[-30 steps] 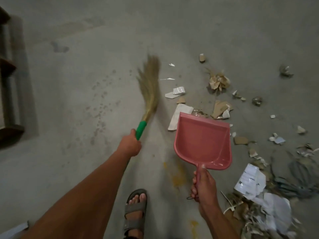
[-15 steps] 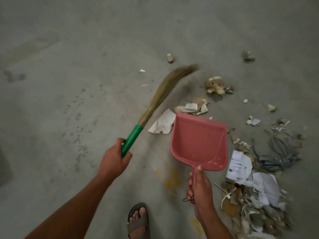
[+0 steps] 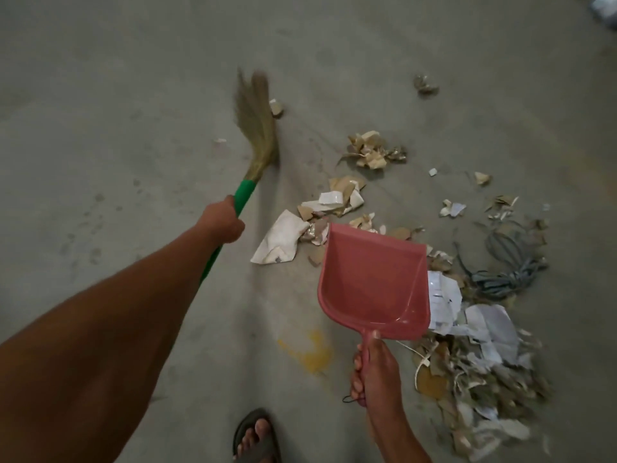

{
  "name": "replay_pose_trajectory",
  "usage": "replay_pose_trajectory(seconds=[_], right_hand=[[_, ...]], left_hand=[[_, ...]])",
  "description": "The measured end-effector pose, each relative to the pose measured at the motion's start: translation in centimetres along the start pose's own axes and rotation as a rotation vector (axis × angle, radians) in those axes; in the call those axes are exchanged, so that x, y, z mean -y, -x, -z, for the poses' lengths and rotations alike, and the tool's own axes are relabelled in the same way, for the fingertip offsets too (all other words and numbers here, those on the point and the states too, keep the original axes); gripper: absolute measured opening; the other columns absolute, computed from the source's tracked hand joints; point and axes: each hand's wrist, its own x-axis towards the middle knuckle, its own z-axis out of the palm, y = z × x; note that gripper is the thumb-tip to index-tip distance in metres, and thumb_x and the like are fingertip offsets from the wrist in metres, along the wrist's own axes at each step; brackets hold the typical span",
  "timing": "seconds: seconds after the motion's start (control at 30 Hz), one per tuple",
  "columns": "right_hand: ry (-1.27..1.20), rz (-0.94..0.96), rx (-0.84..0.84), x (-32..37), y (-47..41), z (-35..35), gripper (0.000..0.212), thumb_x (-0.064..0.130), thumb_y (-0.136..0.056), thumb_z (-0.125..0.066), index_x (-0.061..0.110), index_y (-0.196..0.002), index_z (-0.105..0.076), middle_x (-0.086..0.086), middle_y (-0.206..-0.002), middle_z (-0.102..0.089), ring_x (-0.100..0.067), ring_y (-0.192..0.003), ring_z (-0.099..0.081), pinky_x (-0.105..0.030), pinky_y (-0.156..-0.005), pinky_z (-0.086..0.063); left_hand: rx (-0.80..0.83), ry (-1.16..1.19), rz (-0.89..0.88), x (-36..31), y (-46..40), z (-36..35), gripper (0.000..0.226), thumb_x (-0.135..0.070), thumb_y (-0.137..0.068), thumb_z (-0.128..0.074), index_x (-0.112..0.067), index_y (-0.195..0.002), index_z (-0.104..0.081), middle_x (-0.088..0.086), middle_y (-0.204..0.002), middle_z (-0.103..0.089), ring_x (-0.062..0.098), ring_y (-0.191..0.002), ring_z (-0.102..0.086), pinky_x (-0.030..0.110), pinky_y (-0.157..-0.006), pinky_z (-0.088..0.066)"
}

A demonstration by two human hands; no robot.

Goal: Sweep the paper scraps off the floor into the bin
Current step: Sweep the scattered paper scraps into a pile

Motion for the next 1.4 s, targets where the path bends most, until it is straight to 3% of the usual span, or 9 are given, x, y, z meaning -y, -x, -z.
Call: replay_pose_trajectory(seconds=[0.27, 0.5, 0.6, 0.8, 0.93, 1.13, 1.23, 1.4], right_hand=[[-0.01, -0.04, -0.031, -2.2, -0.1, 4.9, 0.05, 0.053, -0.108, -0.044, 0.011, -0.084, -0.055, -0.007, -0.065, -0.05, -0.017, -0.035, -0.039, -0.022, -0.039, -0.036], [0.019, 0.019, -0.084, -2.6, 0.7, 9.9, 0.051, 0.053, -0.11, -0.04, 0.011, -0.082, -0.051, -0.006, -0.062, -0.046, -0.016, -0.035, -0.037, -0.019, -0.037, -0.032], [0.017, 0.024, -0.096, -2.9, 1.3, 12.4, 0.051, 0.053, -0.11, -0.041, 0.012, -0.08, -0.052, -0.006, -0.063, -0.048, -0.017, -0.037, -0.038, -0.022, -0.039, -0.033], [0.005, 0.036, -0.095, -3.9, 3.0, 16.9, 0.049, 0.047, -0.111, -0.042, 0.011, -0.08, -0.051, -0.008, -0.063, -0.045, -0.017, -0.036, -0.036, -0.021, -0.039, -0.032], [-0.002, 0.036, -0.082, -4.8, 4.0, 19.6, 0.046, 0.047, -0.112, -0.042, 0.01, -0.087, -0.055, -0.008, -0.064, -0.046, -0.016, -0.036, -0.036, -0.02, -0.039, -0.032], [0.013, 0.034, -0.054, -5.1, 5.4, 21.5, 0.05, 0.049, -0.11, -0.043, 0.009, -0.083, -0.055, -0.003, -0.058, -0.046, -0.016, -0.036, -0.036, -0.02, -0.038, -0.031], [0.021, 0.057, -0.031, -4.9, 5.7, 21.8, 0.049, 0.048, -0.111, -0.042, 0.009, -0.083, -0.054, -0.003, -0.057, -0.045, -0.016, -0.037, -0.036, -0.02, -0.037, -0.031], [0.042, 0.083, -0.012, -5.5, 5.1, 21.4, 0.052, 0.052, -0.11, -0.042, 0.007, -0.089, -0.056, -0.005, -0.063, -0.047, -0.017, -0.038, -0.037, -0.023, -0.04, -0.035]], left_hand=[[0.182, -0.281, -0.361, -5.2, 5.9, -8.3, 0.082, -0.016, -0.096, -0.058, -0.023, -0.168, -0.02, 0.013, -0.149, -0.051, 0.035, -0.13, -0.056, 0.045, -0.102, -0.052], [0.221, -0.413, -0.582, -9.1, 13.3, -13.8, 0.085, -0.012, -0.095, -0.058, -0.034, -0.166, -0.018, 0.0, -0.148, -0.052, 0.027, -0.12, -0.062, 0.037, -0.076, -0.053], [0.194, -0.38, -0.616, -9.2, 16.6, -15.3, 0.081, -0.013, -0.097, -0.058, -0.038, -0.164, -0.02, -0.005, -0.15, -0.05, 0.024, -0.121, -0.062, 0.034, -0.073, -0.052], [0.138, -0.048, -0.473, -6.7, 22.4, -17.1, 0.076, -0.015, -0.089, -0.062, -0.038, -0.157, -0.038, -0.004, -0.137, -0.063, 0.023, -0.112, -0.064, 0.04, -0.089, -0.056], [0.06, 0.075, -0.413, -5.8, 25.3, -17.5, 0.073, -0.018, -0.086, -0.07, -0.031, -0.154, -0.046, 0.005, -0.119, -0.071, 0.024, -0.096, -0.065, 0.036, -0.082, -0.052], [-0.071, 0.251, -0.327, -3.6, 28.4, -17.8, 0.058, -0.026, -0.099, -0.072, -0.023, -0.152, -0.05, 0.007, -0.107, -0.072, 0.023, -0.084, -0.065, 0.034, -0.079, -0.05], [-0.145, 0.307, -0.233, -2.1, 29.1, -18.0, 0.057, -0.029, -0.101, -0.07, -0.019, -0.153, -0.05, 0.007, -0.101, -0.069, 0.031, -0.088, -0.067, 0.034, -0.079, -0.046], [-0.243, 0.377, 0.069, 0.9, 29.0, -17.9, 0.056, -0.037, -0.106, -0.059, -0.02, -0.157, -0.045, 0.022, -0.112, -0.073, 0.043, -0.1, -0.07, 0.045, -0.088, -0.056]])
